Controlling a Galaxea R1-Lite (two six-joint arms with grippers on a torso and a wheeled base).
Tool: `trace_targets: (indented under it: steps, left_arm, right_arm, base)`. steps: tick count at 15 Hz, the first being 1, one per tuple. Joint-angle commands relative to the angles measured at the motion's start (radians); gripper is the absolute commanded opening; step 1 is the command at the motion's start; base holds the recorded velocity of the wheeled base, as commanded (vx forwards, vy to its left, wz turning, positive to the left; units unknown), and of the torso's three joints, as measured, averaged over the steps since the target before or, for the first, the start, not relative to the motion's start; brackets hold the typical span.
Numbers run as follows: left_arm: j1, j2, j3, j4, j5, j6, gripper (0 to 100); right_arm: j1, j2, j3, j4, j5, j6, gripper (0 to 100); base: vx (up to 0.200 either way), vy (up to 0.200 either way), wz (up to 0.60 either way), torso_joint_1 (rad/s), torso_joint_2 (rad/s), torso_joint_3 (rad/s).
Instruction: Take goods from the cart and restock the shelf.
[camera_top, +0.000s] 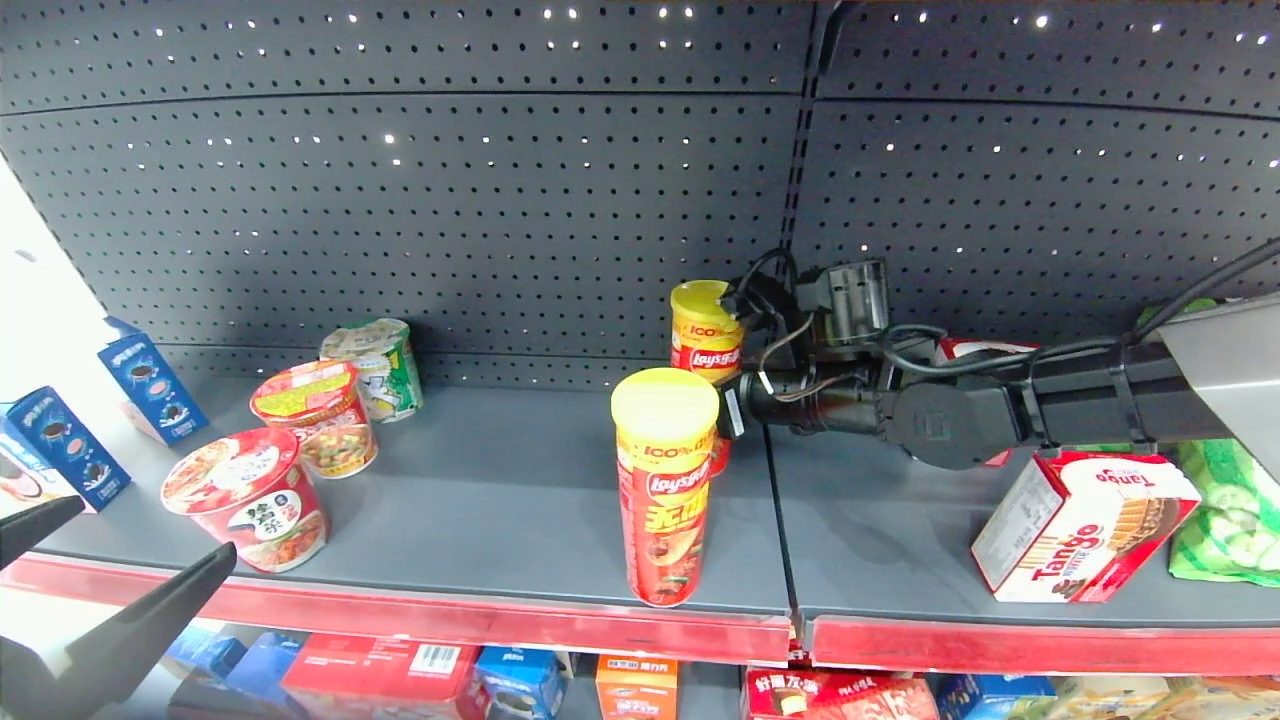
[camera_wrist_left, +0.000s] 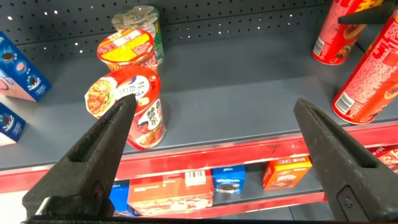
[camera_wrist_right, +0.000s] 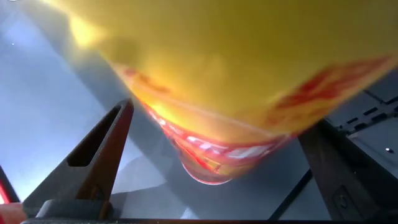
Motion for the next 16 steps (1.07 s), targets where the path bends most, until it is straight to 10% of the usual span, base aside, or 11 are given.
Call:
trace_targets:
  steps: [1,16]
  left_arm:
    - [0.000,-0.002,0.001,-0.001,0.000,0.000,100]
    - [0.002,-0.043,0.093,0.003,0.000,-0.004,100]
  right_arm:
    - [0.000,-0.043,0.032,0.001,0.000,0.001,100]
    - [0.001,-0.537,0.508,0.009,-0.017,-0.002,100]
  base:
    - [0.000,0.000,0.00,0.000,0.00,0.000]
    - [0.000,0.000,0.00,0.000,0.00,0.000]
